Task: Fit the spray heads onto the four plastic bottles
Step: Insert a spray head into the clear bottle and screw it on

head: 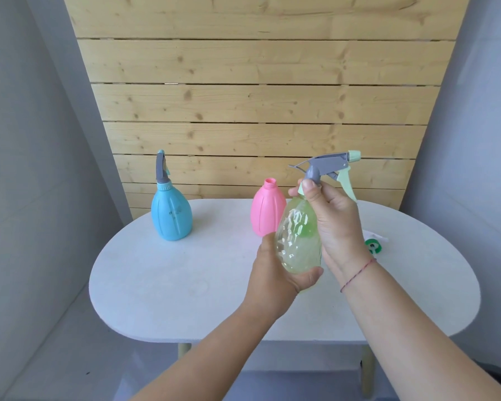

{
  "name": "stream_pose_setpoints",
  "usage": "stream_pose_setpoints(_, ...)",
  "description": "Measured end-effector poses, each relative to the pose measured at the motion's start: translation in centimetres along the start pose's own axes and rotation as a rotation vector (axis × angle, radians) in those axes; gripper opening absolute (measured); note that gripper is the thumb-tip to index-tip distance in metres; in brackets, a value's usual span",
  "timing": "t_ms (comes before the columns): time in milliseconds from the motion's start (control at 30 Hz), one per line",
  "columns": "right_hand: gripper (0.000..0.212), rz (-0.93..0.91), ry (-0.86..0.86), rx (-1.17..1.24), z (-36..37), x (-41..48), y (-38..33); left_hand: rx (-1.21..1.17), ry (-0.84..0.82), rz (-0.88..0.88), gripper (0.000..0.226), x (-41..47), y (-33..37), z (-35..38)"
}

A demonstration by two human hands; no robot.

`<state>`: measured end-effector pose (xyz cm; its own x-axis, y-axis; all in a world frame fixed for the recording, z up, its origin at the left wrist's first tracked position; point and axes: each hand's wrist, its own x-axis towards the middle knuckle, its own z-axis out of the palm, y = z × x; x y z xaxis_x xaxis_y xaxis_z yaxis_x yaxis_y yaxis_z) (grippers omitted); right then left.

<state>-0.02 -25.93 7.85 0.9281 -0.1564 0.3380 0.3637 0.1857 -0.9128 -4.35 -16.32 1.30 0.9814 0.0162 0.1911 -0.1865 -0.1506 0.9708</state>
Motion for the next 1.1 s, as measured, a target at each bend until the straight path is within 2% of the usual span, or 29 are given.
stream_pose_setpoints(67,0.019,-0.017,0.013,-0.043,0.1,0.0,0.5,0.038,-0.063,-0.042,0.076,0.1,-0.2,-0.5)
stream_pose_setpoints(133,0.015,0.015,-0.084,-0.037,0.0,0.1,0.5,-0.021,-0.228,-0.136,0.083,0.5,-0.1,-1.9)
stream_pose_setpoints(233,0.033,0.110,-0.272,0.027,-0.4,0.2,0.3,-0.118,-0.487,-0.184,0.071,1.4,-0.1,-4.9)
stream_pose_setpoints(300,0.046,0.174,-0.302,0.062,0.0,0.2,0.2,-0.098,-0.518,-0.193,0.063,1.8,-0.5,-6.4)
stream_pose_setpoints(400,0.054,0.256,-0.240,0.000,1.0,-0.1,1.3,-0.075,-0.335,-0.225,0.065,2.3,-1.3,-6.9)
stream_pose_setpoints(500,0.036,0.346,-0.167,-0.173,2.4,-1.4,3.4,-0.153,-0.014,-0.256,0.061,2.9,-2.1,-7.5)
stream_pose_setpoints(533,0.037,0.393,-0.155,-0.239,2.9,-2.0,4.1,-0.148,0.096,-0.257,0.059,3.2,-2.5,-7.7)
stream_pose_setpoints(633,0.046,0.473,-0.276,-0.317,5.7,-3.3,5.9,0.055,0.354,-0.254,0.060,4.2,-3.9,-8.9)
stream_pose_setpoints(700,0.036,0.487,-0.339,-0.300,8.1,-3.4,7.0,0.091,0.411,-0.238,0.063,5.1,-4.3,-9.4)
stream_pose_setpoints(733,0.038,0.482,-0.346,-0.303,9.0,-3.2,7.4,0.085,0.407,-0.228,0.063,5.4,-4.4,-9.5)
stream_pose_setpoints(800,0.062,0.479,-0.339,-0.300,10.6,-2.4,8.3,0.097,0.396,-0.214,0.064,6.5,-4.6,-9.8)
stream_pose_setpoints(867,0.069,0.490,-0.332,-0.300,11.6,-1.3,9.2,0.116,0.399,-0.204,0.063,7.5,-5.0,-10.2)
stream_pose_setpoints(1000,0.066,0.524,-0.332,-0.282,12.3,0.9,11.4,0.160,0.439,-0.167,0.049,9.5,-6.3,-10.6)
stream_pose_setpoints(1100,0.065,0.540,-0.316,-0.232,12.4,2.4,12.7,0.212,0.466,-0.162,0.048,10.9,-7.2,-10.5)
